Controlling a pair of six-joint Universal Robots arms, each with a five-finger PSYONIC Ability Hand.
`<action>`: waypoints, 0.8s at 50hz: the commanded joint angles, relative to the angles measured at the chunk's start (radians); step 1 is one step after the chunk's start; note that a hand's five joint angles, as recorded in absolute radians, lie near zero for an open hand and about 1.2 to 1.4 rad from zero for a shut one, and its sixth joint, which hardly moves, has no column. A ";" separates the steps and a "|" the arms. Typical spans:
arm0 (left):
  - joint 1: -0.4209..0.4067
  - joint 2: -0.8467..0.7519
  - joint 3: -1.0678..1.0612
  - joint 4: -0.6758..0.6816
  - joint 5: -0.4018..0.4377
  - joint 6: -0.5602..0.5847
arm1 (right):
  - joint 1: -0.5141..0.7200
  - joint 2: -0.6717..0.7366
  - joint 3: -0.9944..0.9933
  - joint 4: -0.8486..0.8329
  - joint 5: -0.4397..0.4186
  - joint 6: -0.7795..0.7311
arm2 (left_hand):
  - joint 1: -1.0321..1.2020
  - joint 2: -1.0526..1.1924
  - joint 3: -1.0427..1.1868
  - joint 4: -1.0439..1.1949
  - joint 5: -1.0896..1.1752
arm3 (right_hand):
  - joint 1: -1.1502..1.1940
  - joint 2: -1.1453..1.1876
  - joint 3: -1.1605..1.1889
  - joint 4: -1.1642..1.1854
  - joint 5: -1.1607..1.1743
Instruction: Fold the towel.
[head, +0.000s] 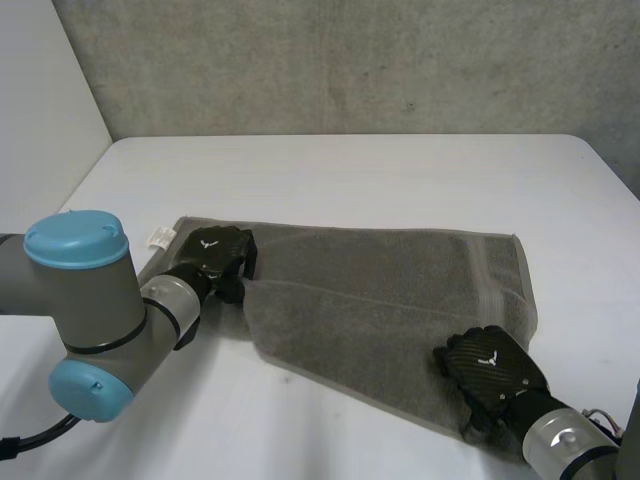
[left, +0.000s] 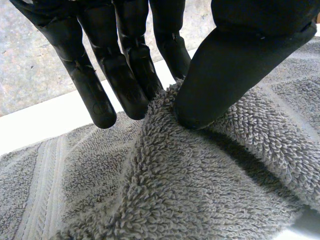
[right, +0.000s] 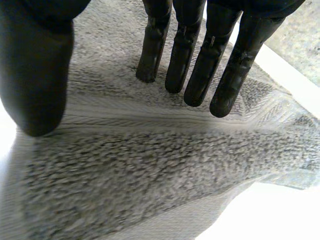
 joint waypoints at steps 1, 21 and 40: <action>0.000 0.000 -0.001 -0.001 0.001 0.000 | -0.005 0.028 -0.034 -0.025 0.010 -0.003 | 0.211 0.179 0.181 0.179 0.198 | 0.112 0.111 0.111 0.112 0.245; 0.000 0.000 -0.001 -0.001 0.003 0.000 | -0.020 0.057 -0.133 -0.024 0.010 -0.001 | 0.211 0.179 0.181 0.179 0.198 | 0.592 0.590 0.591 0.592 0.724; -0.015 0.196 -0.061 -0.252 0.004 0.005 | -0.088 -0.239 -0.330 0.406 0.013 0.013 | 0.211 0.179 0.181 0.179 0.198 | 0.617 0.615 0.616 0.616 0.749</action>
